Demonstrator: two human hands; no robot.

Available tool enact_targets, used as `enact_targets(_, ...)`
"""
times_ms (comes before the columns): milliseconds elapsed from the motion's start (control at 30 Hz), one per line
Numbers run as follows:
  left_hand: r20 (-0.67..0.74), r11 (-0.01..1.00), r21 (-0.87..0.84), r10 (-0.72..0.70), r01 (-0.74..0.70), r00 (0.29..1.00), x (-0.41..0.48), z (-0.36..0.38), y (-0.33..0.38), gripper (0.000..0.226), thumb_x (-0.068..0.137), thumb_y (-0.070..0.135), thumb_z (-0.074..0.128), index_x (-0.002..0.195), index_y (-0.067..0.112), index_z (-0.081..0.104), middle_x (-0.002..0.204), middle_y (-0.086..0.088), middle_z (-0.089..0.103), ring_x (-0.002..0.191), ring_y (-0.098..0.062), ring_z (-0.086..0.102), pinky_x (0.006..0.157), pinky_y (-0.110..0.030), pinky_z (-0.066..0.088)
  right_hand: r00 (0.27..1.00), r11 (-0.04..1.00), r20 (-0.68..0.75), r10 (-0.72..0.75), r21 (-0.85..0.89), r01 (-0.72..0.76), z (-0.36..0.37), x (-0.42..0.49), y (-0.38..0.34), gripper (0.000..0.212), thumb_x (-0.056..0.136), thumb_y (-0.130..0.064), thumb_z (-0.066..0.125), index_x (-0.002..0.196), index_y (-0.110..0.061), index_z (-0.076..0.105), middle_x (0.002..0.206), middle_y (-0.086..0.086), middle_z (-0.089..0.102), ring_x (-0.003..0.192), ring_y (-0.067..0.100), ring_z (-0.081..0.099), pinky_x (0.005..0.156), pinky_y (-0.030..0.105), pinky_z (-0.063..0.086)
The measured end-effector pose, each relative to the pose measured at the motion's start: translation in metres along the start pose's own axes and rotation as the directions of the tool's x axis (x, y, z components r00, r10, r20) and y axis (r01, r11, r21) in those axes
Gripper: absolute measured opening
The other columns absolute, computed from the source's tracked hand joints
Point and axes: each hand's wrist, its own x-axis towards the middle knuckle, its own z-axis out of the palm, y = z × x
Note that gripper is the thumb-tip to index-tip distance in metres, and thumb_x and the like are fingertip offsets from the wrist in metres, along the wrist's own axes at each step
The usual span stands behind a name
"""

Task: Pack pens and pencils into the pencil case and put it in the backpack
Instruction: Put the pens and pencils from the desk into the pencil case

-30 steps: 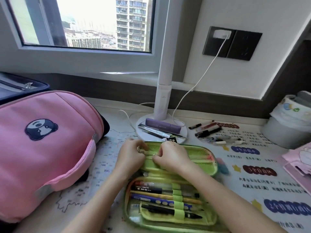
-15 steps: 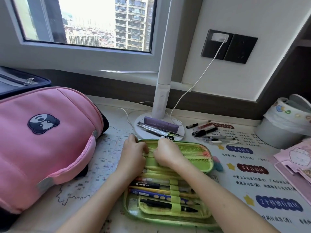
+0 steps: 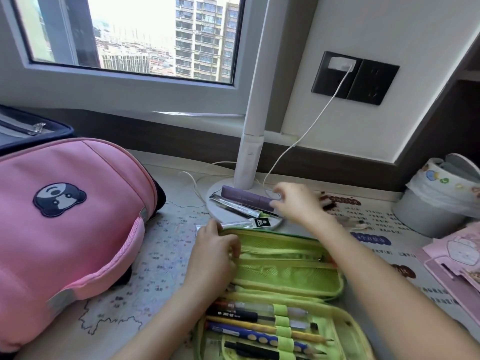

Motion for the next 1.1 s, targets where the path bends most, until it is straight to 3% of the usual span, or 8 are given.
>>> enact_targets(100,0.046,0.985,-0.160,-0.063,0.070,0.997,0.003,-0.007,-0.002,0.040,0.069,-0.010,0.044,0.058,0.027,0.057,0.100,0.000,0.037,0.099,-0.019,0.036,0.075,-0.026,0.025,0.995,0.991,0.078,-0.058,-0.120,0.067,0.028,0.026,-0.008,0.025,0.088,-0.031,0.058,0.110,-0.022,0.063,0.116,0.007,0.065,0.106,0.030,0.057,0.074,0.032,0.042)
enact_targets(233,0.051,0.969,-0.231,-0.076,0.086,0.996,0.004,-0.010,-0.003,0.045,0.070,-0.009,0.042,0.053,0.032,0.050,0.102,-0.002,0.040,0.101,-0.019,0.037,0.080,-0.027,0.028,0.999,0.993,-0.003,-0.047,-0.113,0.046,0.038,0.033,-0.004,0.013,0.088,-0.023,0.056,0.095,-0.016,0.064,0.105,0.011,0.067,0.097,0.032,0.060,0.068,0.031,0.038)
enact_targets(367,0.074,0.971,-0.222,-0.070,0.085,0.995,0.003,-0.007,-0.003,0.015,0.074,0.014,0.045,0.066,0.021,0.055,0.101,-0.002,0.040,0.102,-0.020,0.036,0.079,-0.027,0.025,0.981,0.976,-0.189,-0.037,0.202,0.076,0.004,-0.002,0.011,0.007,0.084,-0.018,0.064,0.086,-0.015,0.069,0.080,0.008,0.069,0.072,0.024,0.061,0.063,0.031,0.042)
enact_targets(500,0.028,0.982,-0.168,-0.083,0.087,0.996,-0.001,-0.002,0.002,0.030,0.062,0.031,0.040,0.076,0.012,0.059,0.099,0.000,0.040,0.099,-0.017,0.034,0.076,-0.025,0.023,0.985,0.780,0.067,-0.156,0.621,0.081,-0.025,-0.065,0.025,0.018,0.080,-0.010,0.070,0.095,-0.020,0.066,0.076,0.001,0.071,0.058,0.009,0.060,0.053,0.022,0.049)
enact_targets(633,-0.134,0.995,-0.101,-0.011,-0.002,0.991,-0.006,0.003,0.006,0.025,0.066,0.028,0.041,0.073,0.010,0.057,0.096,0.001,0.040,0.094,-0.015,0.033,0.076,-0.025,0.022,0.953,0.918,0.247,-0.178,0.391,0.071,-0.015,-0.081,0.041,0.017,0.078,-0.018,0.073,0.092,-0.023,0.066,0.082,-0.008,0.068,0.075,0.005,0.063,0.064,0.019,0.048)
enact_targets(800,-0.156,0.994,-0.094,0.035,-0.050,0.987,-0.007,0.002,0.006,0.020,0.067,0.024,0.039,0.071,0.010,0.052,0.094,-0.001,0.042,0.092,-0.017,0.033,0.077,-0.025,0.025,0.904,0.948,0.354,-0.240,0.286,0.141,-0.017,-0.076,0.032,0.015,0.085,-0.023,0.066,0.098,-0.029,0.070,0.088,-0.013,0.065,0.083,0.005,0.061,0.077,0.027,0.052)
enact_targets(1000,-0.182,0.987,-0.079,0.121,-0.137,0.976,-0.009,0.001,0.008,0.018,0.067,0.028,0.032,0.065,0.014,0.042,0.088,-0.001,0.043,0.087,-0.017,0.033,0.076,-0.026,0.026,0.790,0.934,0.517,-0.329,0.056,0.352,-0.019,-0.086,0.019,0.032,0.092,-0.005,0.045,0.106,-0.022,0.067,0.098,-0.010,0.045,0.085,0.002,0.044,0.066,0.014,0.037)
enact_targets(1100,-0.196,0.986,-0.054,0.146,-0.159,0.970,-0.009,0.001,0.008,0.026,0.065,0.031,0.030,0.064,0.010,0.045,0.088,0.000,0.041,0.087,-0.017,0.033,0.077,-0.027,0.027,0.849,0.954,0.437,-0.297,0.168,0.247,-0.029,-0.079,0.019,0.034,0.088,-0.001,0.046,0.097,-0.022,0.072,0.092,-0.019,0.058,0.090,0.018,0.061,0.077,0.029,0.053)
